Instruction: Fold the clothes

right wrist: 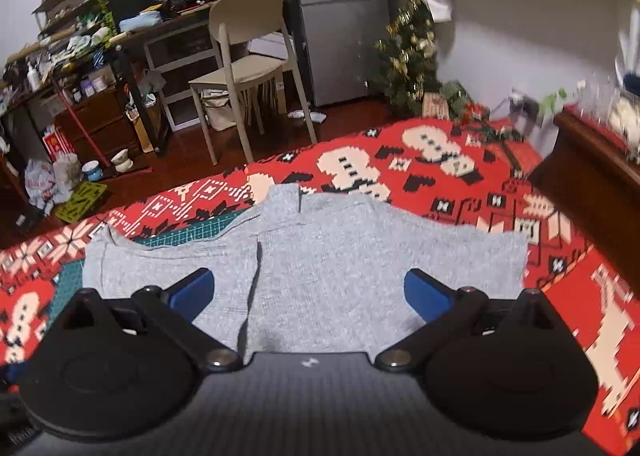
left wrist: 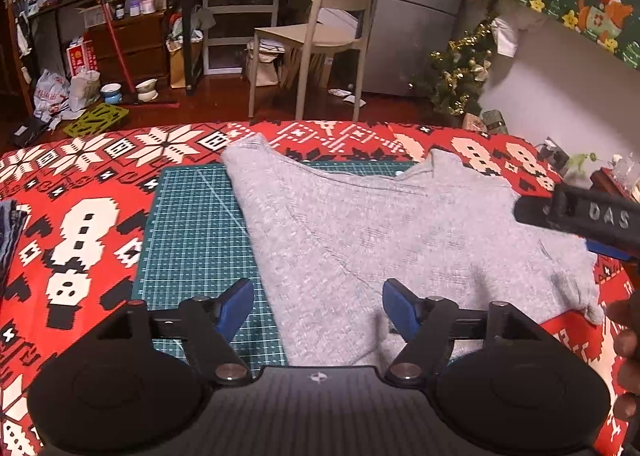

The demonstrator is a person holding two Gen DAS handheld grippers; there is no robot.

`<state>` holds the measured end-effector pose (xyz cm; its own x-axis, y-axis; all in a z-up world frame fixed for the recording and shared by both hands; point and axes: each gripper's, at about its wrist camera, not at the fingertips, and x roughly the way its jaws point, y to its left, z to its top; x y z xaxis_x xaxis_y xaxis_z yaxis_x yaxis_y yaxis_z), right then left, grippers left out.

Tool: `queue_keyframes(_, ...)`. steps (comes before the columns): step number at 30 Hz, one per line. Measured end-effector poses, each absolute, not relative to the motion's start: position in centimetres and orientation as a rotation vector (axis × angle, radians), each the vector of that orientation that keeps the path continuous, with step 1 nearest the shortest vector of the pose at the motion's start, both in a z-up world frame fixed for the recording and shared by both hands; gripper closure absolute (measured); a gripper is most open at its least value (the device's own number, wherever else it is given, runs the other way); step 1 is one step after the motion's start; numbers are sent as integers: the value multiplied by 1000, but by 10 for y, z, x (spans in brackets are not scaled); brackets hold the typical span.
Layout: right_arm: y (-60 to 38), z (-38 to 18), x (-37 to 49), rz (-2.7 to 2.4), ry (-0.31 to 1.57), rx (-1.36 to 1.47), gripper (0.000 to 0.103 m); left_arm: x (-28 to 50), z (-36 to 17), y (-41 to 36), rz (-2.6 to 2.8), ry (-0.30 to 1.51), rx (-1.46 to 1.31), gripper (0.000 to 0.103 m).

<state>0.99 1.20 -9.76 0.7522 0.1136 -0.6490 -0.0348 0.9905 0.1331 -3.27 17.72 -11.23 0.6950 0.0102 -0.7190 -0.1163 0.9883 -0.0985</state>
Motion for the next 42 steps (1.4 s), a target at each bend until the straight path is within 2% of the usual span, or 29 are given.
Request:
queue_keyframes(2,15,-93,7,111,705,98,1,-33,-111,178,104,798,-117,26)
queue_keyframes(9,15,-84,10,234,742,173,6,-33,-106,189,171,791,-158,24)
queue_keyframes(12,10,-93,21,249,827,245,18,-33,-105,200,175,784,-216,25)
queue_keyframes(14,3,-103,30,264,892,347,33,-32,-105,208,177,791,-260,26)
queue_keyframes(16,-4,-117,40,281,970,443,55,-32,-106,215,180,802,-311,31)
queue_keyframes(18,-9,-132,49,293,1022,529,66,-30,-108,219,165,827,-369,46)
queue_keyframes(20,-12,-144,55,294,1052,583,67,-28,-111,224,131,858,-429,52)
queue_keyframes(22,-12,-152,58,290,1059,593,71,-26,-114,227,111,879,-473,53)
queue_keyframes(25,-10,-164,63,283,1075,603,88,-27,-116,227,100,892,-481,53)
queue_keyframes(32,4,-180,68,303,1114,600,87,-27,-118,224,92,897,-474,54)
queue_keyframes(33,6,-180,68,300,1109,590,89,-27,-119,225,92,898,-477,58)
queue_keyframes(34,8,-179,68,289,1104,580,100,-27,-119,226,89,900,-481,59)
queue_keyframes(38,12,-168,63,261,1073,506,102,-26,-121,227,69,914,-484,73)
queue_keyframes(42,12,-162,61,242,1067,476,102,-24,-127,228,26,948,-523,77)
